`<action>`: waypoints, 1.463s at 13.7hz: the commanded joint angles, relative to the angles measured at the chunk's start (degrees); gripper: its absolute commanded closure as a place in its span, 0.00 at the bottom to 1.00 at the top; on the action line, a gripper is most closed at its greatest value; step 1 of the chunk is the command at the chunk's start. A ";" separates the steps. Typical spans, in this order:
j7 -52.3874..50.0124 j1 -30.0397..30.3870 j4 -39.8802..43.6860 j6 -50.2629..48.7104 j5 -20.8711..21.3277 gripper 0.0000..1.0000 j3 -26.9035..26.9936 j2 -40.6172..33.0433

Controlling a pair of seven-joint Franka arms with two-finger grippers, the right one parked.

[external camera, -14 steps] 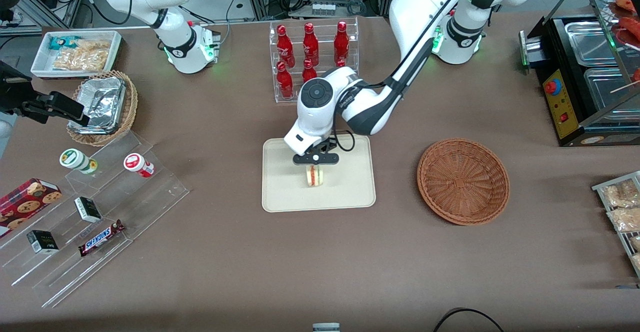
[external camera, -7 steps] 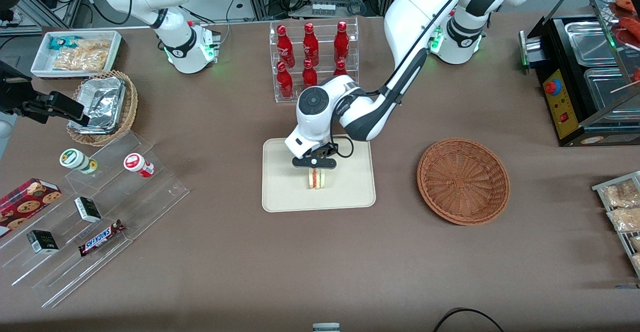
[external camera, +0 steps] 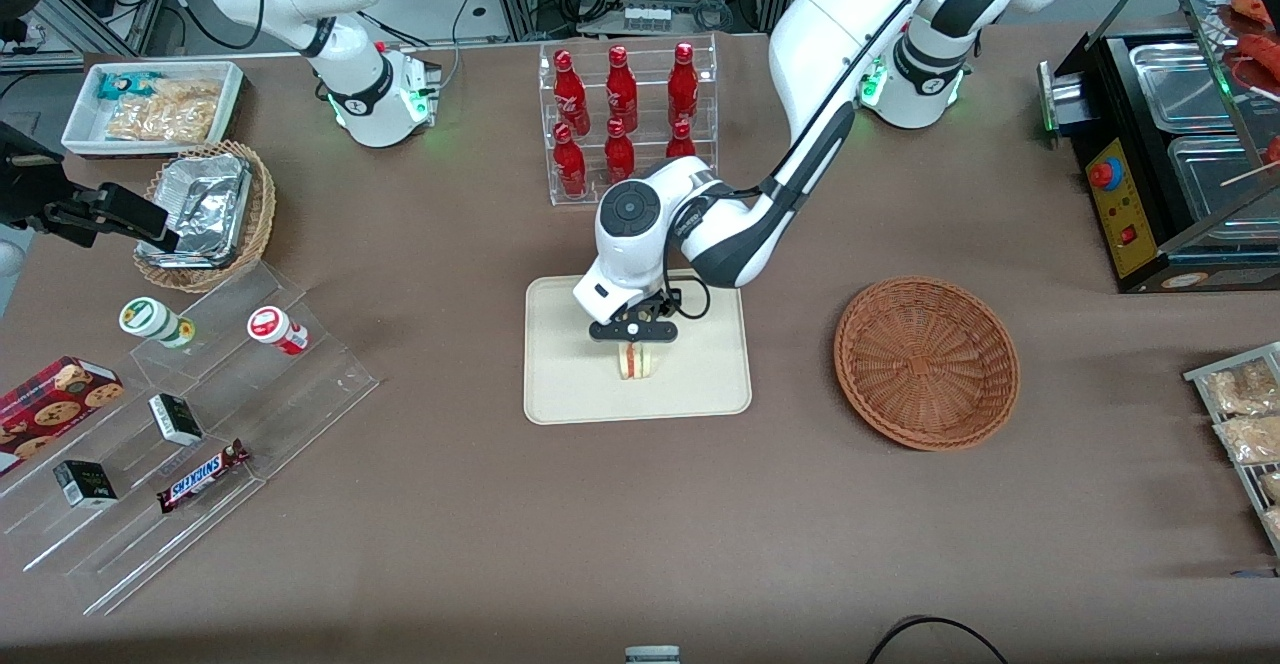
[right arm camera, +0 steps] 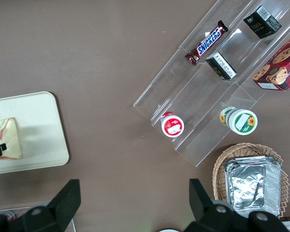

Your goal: Place sandwich from basket to tray

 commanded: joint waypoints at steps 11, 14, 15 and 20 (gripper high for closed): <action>-16.45 18.18 -0.33 -27.64 -0.16 0.00 3.67 -28.20; -4.87 23.90 -1.73 -35.90 -0.43 0.00 3.67 -34.00; 0.66 25.31 -3.66 -37.50 -0.52 0.00 3.67 -36.89; 21.69 33.67 -7.45 -47.24 -3.32 0.00 3.76 -45.52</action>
